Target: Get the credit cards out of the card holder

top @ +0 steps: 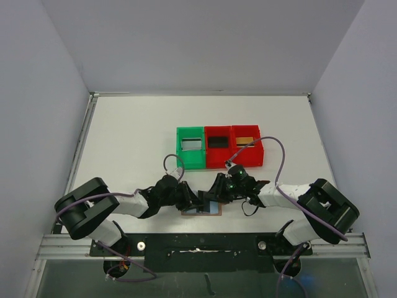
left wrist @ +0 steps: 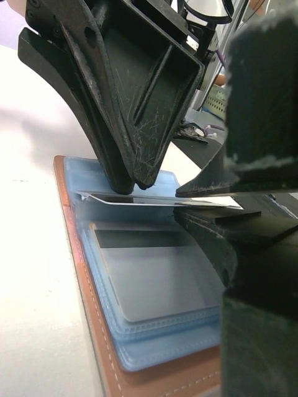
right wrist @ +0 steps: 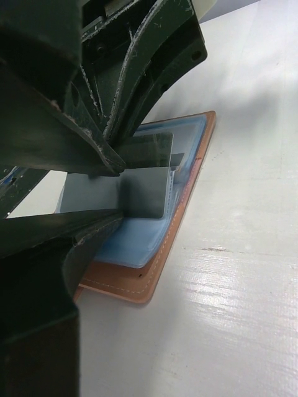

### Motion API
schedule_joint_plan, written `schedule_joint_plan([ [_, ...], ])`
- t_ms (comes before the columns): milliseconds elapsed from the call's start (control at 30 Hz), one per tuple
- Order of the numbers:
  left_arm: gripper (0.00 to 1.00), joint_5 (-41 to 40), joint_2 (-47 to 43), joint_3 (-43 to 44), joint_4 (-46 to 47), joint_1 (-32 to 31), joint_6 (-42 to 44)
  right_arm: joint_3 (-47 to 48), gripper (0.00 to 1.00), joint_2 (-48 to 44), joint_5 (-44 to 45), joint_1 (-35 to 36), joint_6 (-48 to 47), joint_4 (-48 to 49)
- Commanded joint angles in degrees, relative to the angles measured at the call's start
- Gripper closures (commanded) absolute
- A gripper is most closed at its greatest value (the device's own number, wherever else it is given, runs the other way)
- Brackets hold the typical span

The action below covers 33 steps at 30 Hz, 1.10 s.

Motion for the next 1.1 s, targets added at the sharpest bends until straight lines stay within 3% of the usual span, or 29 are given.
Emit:
schedule_joint_plan([
  [0, 0.92, -1.6, -3.2, 1.0, -0.2, 0.5, 0.2, -0.9, 0.69, 0.2, 1.1, 0.2, -0.8, -3.3],
  [133, 1.0, -3.9, -8.4, 0.5, -6.0, 0.4, 1.6, -0.1, 0.69, -0.2, 2.3, -0.2, -1.9, -6.1],
  [367, 1.0, -5.7, -18.6, -3.6, -9.9, 0.6, 1.1, 4.0, 0.69, -3.4, 2.5, -0.4, -5.4, -9.5],
  [567, 1.0, -9.4, -26.5, -3.2, -18.9, 0.6, 1.9, 8.0, 0.7, -7.0, 1.8, 0.4, -8.3, -10.5],
  [867, 1.0, -18.6, -41.5, -3.8, -32.3, 0.7, 1.0, 15.3, 0.76, 3.9, 2.3, 5.8, -7.2, -8.8],
  [1067, 1.0, -18.1, -44.6, -4.0, -33.8, 0.8, 1.1, 11.6, 0.76, 4.6, 4.6, 5.5, -5.2, -10.3],
])
